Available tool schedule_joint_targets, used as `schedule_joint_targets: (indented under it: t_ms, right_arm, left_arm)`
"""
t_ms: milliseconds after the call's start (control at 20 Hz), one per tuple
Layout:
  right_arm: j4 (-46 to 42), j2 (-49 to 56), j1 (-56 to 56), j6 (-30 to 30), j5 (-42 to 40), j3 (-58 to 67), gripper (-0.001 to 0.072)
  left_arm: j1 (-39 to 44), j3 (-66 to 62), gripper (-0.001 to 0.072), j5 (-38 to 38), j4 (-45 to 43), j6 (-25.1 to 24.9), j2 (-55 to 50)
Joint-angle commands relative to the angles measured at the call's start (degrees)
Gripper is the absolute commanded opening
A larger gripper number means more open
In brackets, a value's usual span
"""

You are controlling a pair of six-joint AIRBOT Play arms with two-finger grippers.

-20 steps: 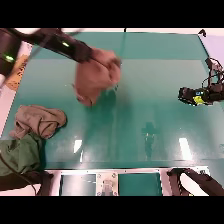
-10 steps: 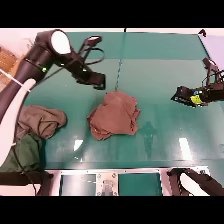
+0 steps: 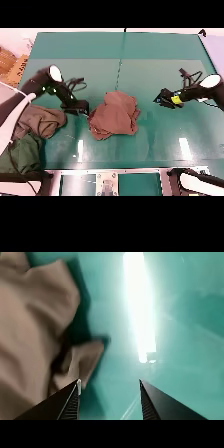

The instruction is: Fold the shirts.

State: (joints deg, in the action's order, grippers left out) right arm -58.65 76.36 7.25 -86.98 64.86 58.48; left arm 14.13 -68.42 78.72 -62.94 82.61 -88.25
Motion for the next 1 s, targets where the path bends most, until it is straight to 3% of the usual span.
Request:
schedule_joint_targets:
  t_ms: [0, 150, 200, 300, 350, 400, 450, 500, 600, 650, 700, 850, 950]
  right_arm:
    - [9.5, 12.2, 0.0, 8.9, -2.3, 4.2, 0.044]
    - [13.9, 19.1, -0.5, 12.2, -2.2, 9.7, 0.0433]
    - [14.1, 20.9, -1.1, 12.6, -1.9, 11.5, 0.0434]
    - [14.2, 23.9, -2.6, 12.7, -1.5, 13.8, 0.0434]
    - [14.3, 25.2, -3.5, 12.7, -0.7, 14.4, 0.0434]
    - [14.4, 26.2, -4.6, 12.7, 0.1, 14.7, 0.0433]
    - [14.3, 26.8, -5.6, 13.3, 0.3, 14.7, 0.0429]
    - [14.3, 27.3, -6.6, 14.3, 0.3, 14.7, 0.0396]
    - [15.2, 27.5, -7.9, 15.8, 0.1, 14.7, 0.0289]
    - [16.2, 27.5, -8.3, 16.7, 0.1, 15.1, 0.0189]
    - [17.0, 27.4, -8.2, 18.0, 0.7, 16.0, 0.002]
    - [16.9, 26.2, -6.5, 18.3, 7.0, 22.6, 0.0017]
    - [16.5, 22.8, -3.8, 18.2, 10.1, 29.5, 0.0016]
  left_arm:
    - [-0.3, 9.8, 0.0715, -13.7, 8.8, -1.2, 0.0]
    - [-0.3, 11.2, 0.0713, -22.5, 13.1, -1.3, -0.2]
    - [-0.3, 11.2, 0.0678, -23.3, 15.8, -2.4, -0.7]
    - [-0.3, 11.3, 0.0476, -20.7, 20.8, -6.0, -1.9]
    - [-0.3, 11.3, 0.0472, -18.4, 22.8, -7.9, -2.6]
    - [-0.3, 11.2, 0.0323, -16.1, 24.0, -9.6, -3.0]
    - [-0.4, 11.2, 0.0095, -15.1, 24.0, -10.7, -2.9]
    - [-0.4, 11.2, 0.0023, -14.8, 24.4, -11.1, -2.9]
    - [-0.5, 11.0, 0.0023, -14.7, 24.3, -11.1, -2.9]
    - [-0.5, 10.4, 0.0023, -14.6, 24.3, -11.1, -2.9]
    - [-0.5, 9.5, 0.0022, -14.2, 24.2, -11.0, -2.8]
    - [-0.5, 4.3, 0.0022, -11.8, 20.1, -8.0, -0.3]
    - [-0.5, -1.4, 0.0021, -9.9, 10.9, -3.3, 3.5]
